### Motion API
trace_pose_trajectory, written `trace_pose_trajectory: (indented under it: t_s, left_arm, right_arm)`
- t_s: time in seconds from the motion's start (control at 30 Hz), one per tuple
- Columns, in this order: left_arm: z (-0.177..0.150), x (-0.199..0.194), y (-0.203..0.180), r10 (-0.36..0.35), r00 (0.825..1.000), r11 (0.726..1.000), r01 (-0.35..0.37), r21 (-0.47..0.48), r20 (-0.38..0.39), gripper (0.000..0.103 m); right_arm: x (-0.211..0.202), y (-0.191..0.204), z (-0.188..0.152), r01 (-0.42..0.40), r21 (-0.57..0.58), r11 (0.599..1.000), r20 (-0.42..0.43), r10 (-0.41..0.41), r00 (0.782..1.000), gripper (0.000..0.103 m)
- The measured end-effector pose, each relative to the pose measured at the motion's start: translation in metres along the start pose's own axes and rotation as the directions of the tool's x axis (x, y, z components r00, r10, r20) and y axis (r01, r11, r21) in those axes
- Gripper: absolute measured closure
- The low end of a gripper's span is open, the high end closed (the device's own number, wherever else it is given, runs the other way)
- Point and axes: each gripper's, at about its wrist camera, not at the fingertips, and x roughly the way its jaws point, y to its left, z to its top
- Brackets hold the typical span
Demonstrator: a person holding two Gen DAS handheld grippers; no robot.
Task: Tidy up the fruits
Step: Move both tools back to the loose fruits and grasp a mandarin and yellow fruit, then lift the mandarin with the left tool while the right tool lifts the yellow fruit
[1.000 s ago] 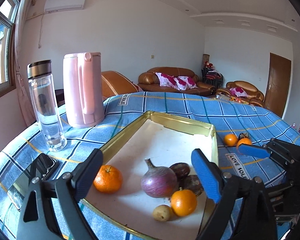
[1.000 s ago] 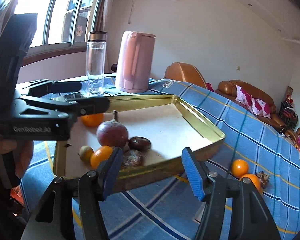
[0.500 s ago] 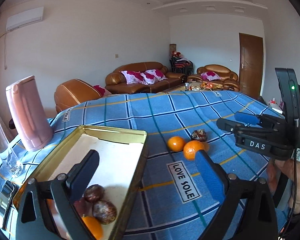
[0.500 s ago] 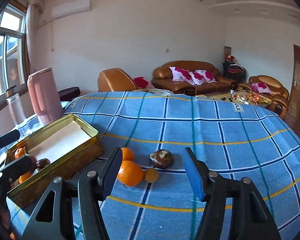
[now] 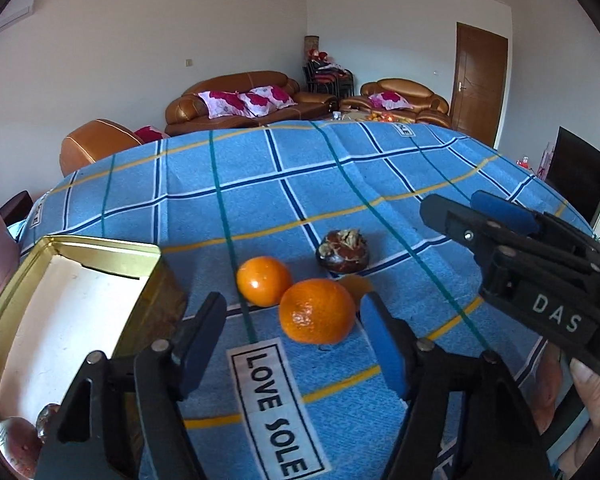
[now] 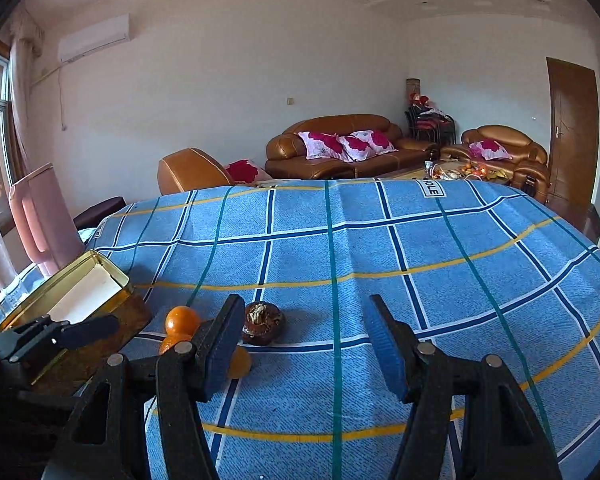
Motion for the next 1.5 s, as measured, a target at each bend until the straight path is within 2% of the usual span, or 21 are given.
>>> trace_pose_trajectory:
  t_s: [0.13, 0.17, 0.2, 0.23, 0.37, 0.53, 0.67, 0.73, 0.83, 0.87, 1.03, 1.13, 1.2, 1.5]
  left_arm:
    - [0.004, 0.019, -0.004, -0.010, 0.998, 1.000, 0.010, 0.003, -0.061, 0.034]
    - [0.004, 0.024, -0.002, -0.031, 0.996, 1.000, 0.030, -0.008, -0.084, 0.038]
    - [0.004, 0.028, 0.000, -0.057, 0.993, 0.998, 0.055, -0.023, -0.106, 0.049]
    - [0.003, 0.030, 0.002, -0.086, 0.989, 0.996, 0.082, -0.040, -0.117, 0.054]
    - [-0.001, 0.022, 0.018, -0.093, 0.992, 0.992, 0.085, -0.091, -0.087, 0.055]
    - [-0.006, 0.006, 0.041, -0.054, 0.998, 0.990, 0.050, -0.129, -0.022, 0.055]
    - [-0.005, 0.000, 0.040, -0.049, 0.999, 0.992, 0.050, -0.112, 0.011, 0.055]
    - [-0.006, -0.004, 0.043, -0.072, 0.997, 0.991, 0.074, -0.116, 0.025, 0.055]
    - [-0.008, -0.011, 0.050, -0.047, 0.997, 0.990, 0.054, -0.134, 0.054, 0.055]
    - [-0.008, -0.013, 0.053, -0.040, 0.997, 0.989, 0.048, -0.142, 0.060, 0.055]
    - [-0.008, -0.008, 0.060, -0.048, 0.998, 0.983, 0.054, -0.173, 0.035, 0.055]
    - [-0.009, -0.006, 0.061, -0.051, 0.998, 0.983, 0.054, -0.178, 0.025, 0.055]
    - [-0.009, -0.006, 0.061, -0.048, 0.999, 0.982, 0.051, -0.182, 0.024, 0.055]
    - [-0.011, -0.014, 0.066, -0.042, 0.997, 0.978, 0.054, -0.201, 0.065, 0.055]
  right_arm:
    - [0.001, 0.000, 0.000, -0.013, -0.003, 1.000, -0.003, 0.013, 1.000, 0.039]
    - [0.002, 0.001, 0.000, -0.019, -0.005, 1.000, -0.006, 0.019, 1.000, 0.039]
    - [0.003, 0.001, 0.000, -0.021, -0.006, 1.000, -0.007, 0.021, 1.000, 0.039]
    - [0.003, 0.001, 0.000, -0.025, -0.007, 1.000, -0.008, 0.025, 1.000, 0.039]
    - [0.002, 0.000, 0.000, -0.042, -0.003, 0.999, -0.008, 0.042, 0.999, 0.039]
    - [0.007, 0.006, 0.000, -0.048, -0.028, 0.998, -0.031, 0.047, 0.998, 0.040]
    - [0.023, 0.022, -0.002, -0.100, -0.056, 0.993, -0.125, 0.093, 0.988, 0.040]
    - [0.033, 0.031, -0.005, -0.090, -0.085, 0.992, -0.175, 0.074, 0.982, 0.040]
    - [0.051, 0.037, -0.009, -0.100, -0.106, 0.989, -0.259, 0.069, 0.963, 0.044]
    - [0.055, 0.038, -0.010, -0.105, -0.108, 0.989, -0.283, 0.071, 0.956, 0.050]
    - [0.072, 0.045, -0.016, -0.147, -0.119, 0.982, -0.362, 0.095, 0.927, 0.058]
    - [0.080, 0.047, -0.020, -0.174, -0.113, 0.978, -0.409, 0.114, 0.905, 0.067]
    - [0.080, 0.047, -0.020, -0.178, -0.109, 0.978, -0.407, 0.119, 0.905, 0.074]
    - [0.065, 0.049, -0.016, -0.218, -0.119, 0.969, -0.346, 0.166, 0.924, 0.075]
